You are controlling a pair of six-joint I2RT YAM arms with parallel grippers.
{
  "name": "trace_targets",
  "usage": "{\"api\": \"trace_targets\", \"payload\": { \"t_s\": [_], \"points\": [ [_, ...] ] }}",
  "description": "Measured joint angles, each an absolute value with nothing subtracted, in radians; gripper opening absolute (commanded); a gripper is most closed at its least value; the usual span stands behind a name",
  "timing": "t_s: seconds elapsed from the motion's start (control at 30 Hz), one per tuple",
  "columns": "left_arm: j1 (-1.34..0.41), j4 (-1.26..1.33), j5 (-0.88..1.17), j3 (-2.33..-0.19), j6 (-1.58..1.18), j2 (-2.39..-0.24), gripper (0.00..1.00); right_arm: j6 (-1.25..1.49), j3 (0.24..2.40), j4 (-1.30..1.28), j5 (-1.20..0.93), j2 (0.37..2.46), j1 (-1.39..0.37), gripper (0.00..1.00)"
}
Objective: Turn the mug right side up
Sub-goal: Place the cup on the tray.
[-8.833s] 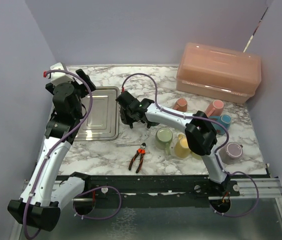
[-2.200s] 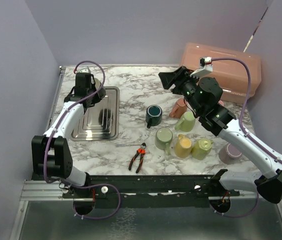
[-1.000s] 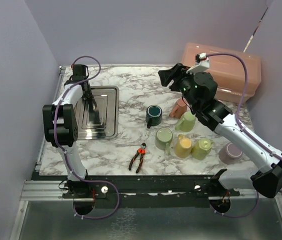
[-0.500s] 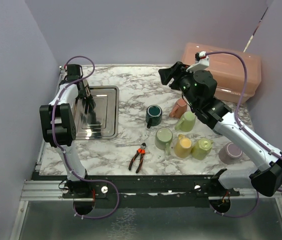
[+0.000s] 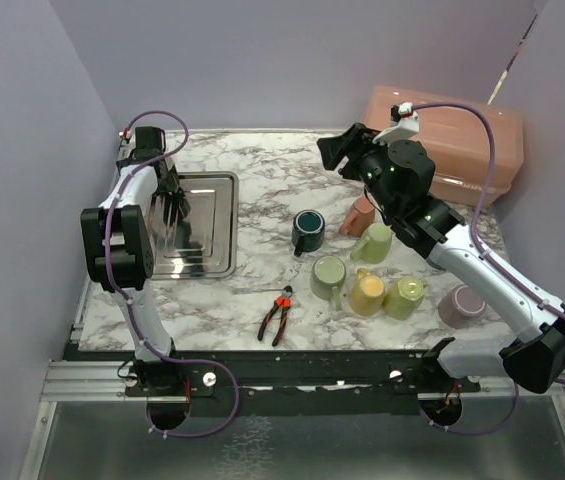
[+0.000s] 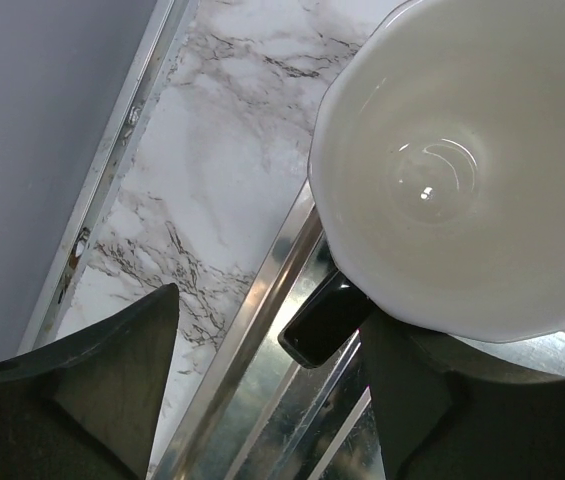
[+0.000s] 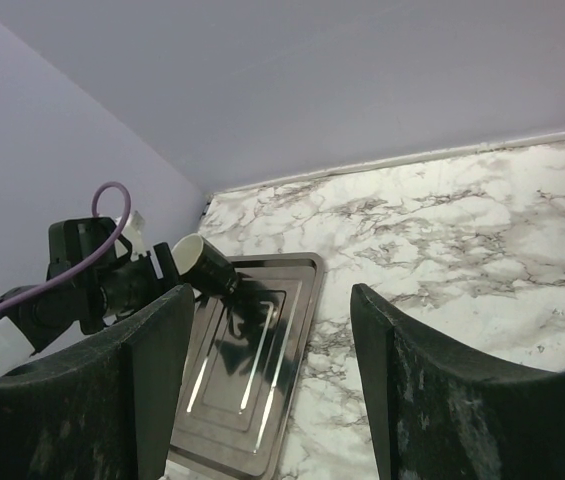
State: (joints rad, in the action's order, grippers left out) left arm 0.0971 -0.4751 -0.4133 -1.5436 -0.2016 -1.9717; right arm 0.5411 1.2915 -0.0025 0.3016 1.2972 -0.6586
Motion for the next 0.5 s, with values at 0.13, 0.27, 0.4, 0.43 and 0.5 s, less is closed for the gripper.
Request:
{"api": "trace_targets", "payload": {
  "t_s": [0.13, 0.27, 0.4, 0.43, 0.5],
  "points": [
    [0.097, -0.479, -0.416, -1.559, -0.206, -1.985, 0.73, 0.541, 1.291, -0.003, 0.302, 1.296, -0.659, 0.68],
    [0.097, -0.483, -0.417, -1.563, -0.207, -1.986, 0.73, 0.541, 1.291, -0.003, 0.302, 1.295, -0.655, 0.68],
    [0.097, -0.492, -0.424, -1.586, -0.206, -2.001, 0.70, 0.541, 1.291, -0.003, 0.302, 1.295, -0.653, 0.68],
    [0.097, -0.495, -0.426, -1.597, -0.206, -2.009, 0.65, 0.541, 1.291, -0.003, 0.302, 1.295, -0.653, 0.68],
    [0.097, -0.495, -0.432, -1.615, -0.206, -2.027, 0.57, 0.541, 1.291, -0.003, 0.302, 1.295, -0.653, 0.68]
  ]
}}
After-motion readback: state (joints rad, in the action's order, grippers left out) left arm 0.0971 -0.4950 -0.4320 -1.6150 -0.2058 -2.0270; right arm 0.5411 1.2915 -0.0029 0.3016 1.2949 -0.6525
